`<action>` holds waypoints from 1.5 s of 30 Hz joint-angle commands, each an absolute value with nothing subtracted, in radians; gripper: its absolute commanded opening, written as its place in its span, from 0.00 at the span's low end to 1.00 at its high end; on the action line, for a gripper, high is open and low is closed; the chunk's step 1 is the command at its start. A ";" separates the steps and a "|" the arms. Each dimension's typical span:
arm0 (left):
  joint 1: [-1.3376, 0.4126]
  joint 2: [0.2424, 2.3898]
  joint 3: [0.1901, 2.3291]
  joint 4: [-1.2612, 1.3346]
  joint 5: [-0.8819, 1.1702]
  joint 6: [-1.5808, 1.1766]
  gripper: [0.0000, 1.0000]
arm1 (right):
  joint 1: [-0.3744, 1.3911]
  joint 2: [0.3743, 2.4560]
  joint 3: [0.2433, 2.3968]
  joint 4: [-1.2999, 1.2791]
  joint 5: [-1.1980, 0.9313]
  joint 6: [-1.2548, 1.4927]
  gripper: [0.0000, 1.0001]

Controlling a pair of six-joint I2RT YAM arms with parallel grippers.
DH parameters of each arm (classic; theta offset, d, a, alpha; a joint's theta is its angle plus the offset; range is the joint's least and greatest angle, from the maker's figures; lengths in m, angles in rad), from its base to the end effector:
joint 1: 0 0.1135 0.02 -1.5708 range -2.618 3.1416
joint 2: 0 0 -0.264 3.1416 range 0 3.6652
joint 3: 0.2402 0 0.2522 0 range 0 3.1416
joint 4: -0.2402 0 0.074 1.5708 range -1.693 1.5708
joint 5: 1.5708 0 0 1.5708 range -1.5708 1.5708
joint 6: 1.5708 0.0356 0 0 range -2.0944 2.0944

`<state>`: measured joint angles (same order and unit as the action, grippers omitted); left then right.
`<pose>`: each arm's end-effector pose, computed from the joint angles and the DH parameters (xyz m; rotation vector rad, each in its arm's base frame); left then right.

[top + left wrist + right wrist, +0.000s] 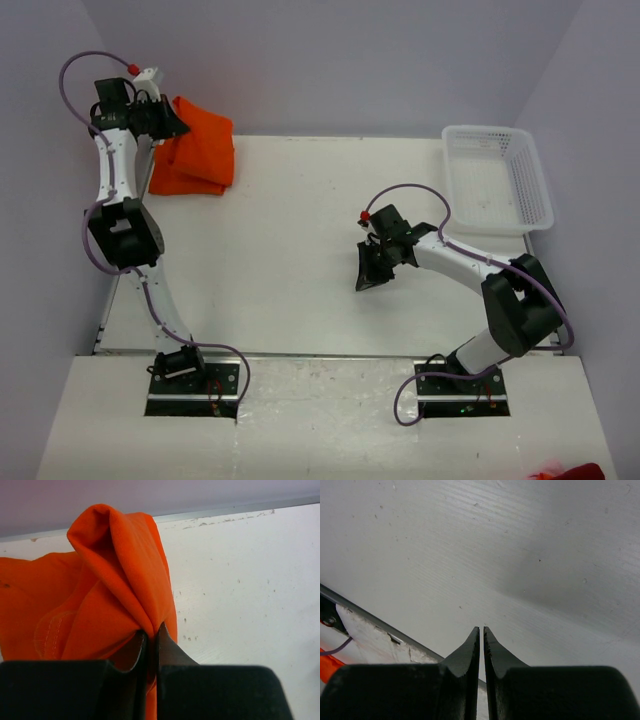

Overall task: Fold and stack the t-shirts
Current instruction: Put the neatly folded tshirt into the corner of the board with the left arm

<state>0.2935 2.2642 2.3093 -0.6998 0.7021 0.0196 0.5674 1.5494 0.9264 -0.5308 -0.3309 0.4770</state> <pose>0.4958 0.1258 0.3259 0.0879 2.1064 -0.5910 0.2399 0.1666 0.1848 -0.2300 2.8508 0.7153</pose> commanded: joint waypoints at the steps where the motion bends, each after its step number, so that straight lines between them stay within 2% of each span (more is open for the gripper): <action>1: 0.322 2.214 2.312 -0.660 0.703 0.011 0.00 | 0.569 1.539 0.943 -0.528 -0.330 0.466 0.07; 13: 0.399 2.391 2.460 -0.664 0.655 -0.049 0.00 | 0.569 1.531 0.950 -0.568 -0.364 0.465 0.07; 15: 0.423 2.413 2.454 -0.599 0.649 -0.093 0.37 | 0.572 1.510 0.942 -0.575 -0.396 0.457 0.07; 16: 0.429 2.422 2.456 -0.598 0.672 -0.104 0.65 | 0.575 1.509 0.942 -0.575 -0.400 0.453 0.07; 17: 0.440 2.428 2.454 -0.554 0.695 -0.123 1.00 | 0.575 1.499 0.933 -0.572 -0.402 0.448 0.07; 18: 0.443 2.428 2.429 -0.519 0.719 -0.149 1.00 | 0.578 1.494 0.927 -0.569 -0.394 0.449 0.07; 22: 0.430 2.370 2.329 -0.398 0.749 -0.192 1.00 | 0.580 1.514 0.911 -0.532 -0.432 0.462 0.07; 26: 0.353 2.205 2.218 -0.390 0.556 -0.103 1.00 | 0.601 1.532 0.908 -0.512 -0.430 0.472 0.07; 28: 0.284 2.056 2.133 -0.356 0.586 -0.092 1.00 | 0.627 1.525 0.916 -0.502 -0.423 0.486 0.07; 32: 0.212 2.042 2.137 -0.380 0.558 -0.115 1.00 | 0.629 1.496 0.919 -0.506 -0.399 0.494 0.07; 35: 0.158 2.023 2.076 -0.407 0.494 -0.193 0.65 | 0.627 1.460 0.910 -0.505 -0.376 0.505 0.07; 37: 0.150 1.982 1.999 -0.374 0.480 -0.242 0.25 | 0.629 1.427 0.904 -0.509 -0.359 0.506 0.08; 38: 0.152 1.956 1.865 -0.291 0.465 -0.309 0.04 | 0.629 1.417 0.902 -0.511 -0.323 0.508 0.07; 39: 0.152 1.935 1.788 -0.258 0.445 -0.336 0.00 | 0.629 1.408 0.900 -0.521 -0.307 0.506 0.07; 40: 0.152 1.892 1.655 -0.230 0.411 -0.356 0.00 | 0.630 1.388 0.900 -0.528 -0.295 0.506 0.07; 44: 0.166 1.812 1.371 -0.036 0.408 -0.504 0.00 | 0.629 1.313 0.882 -0.526 -0.278 0.508 0.07; 45: 0.182 1.790 1.323 0.007 0.423 -0.538 0.07 | 0.629 1.296 0.868 -0.526 -0.276 0.508 0.07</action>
